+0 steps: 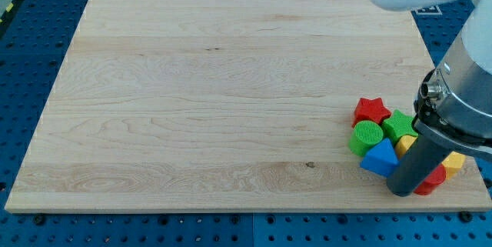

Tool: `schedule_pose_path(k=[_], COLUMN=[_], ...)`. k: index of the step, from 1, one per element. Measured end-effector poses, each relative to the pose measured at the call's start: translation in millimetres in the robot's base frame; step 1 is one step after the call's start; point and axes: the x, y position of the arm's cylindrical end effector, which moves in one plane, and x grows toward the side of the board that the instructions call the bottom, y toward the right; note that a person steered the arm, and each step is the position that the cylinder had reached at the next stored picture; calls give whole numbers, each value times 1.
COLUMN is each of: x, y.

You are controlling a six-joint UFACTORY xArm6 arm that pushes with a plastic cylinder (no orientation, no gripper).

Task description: Push the blue triangle top left

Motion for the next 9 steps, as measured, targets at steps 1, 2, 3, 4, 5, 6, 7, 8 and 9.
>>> schedule_pose_path(k=[1,2,3,4,5,6,7,8,9], x=[0,-10,-26,-37,-38,-39,-55,-71,-85], y=[0,-5,-13,-19,-20,-20,-21,-30,-37])
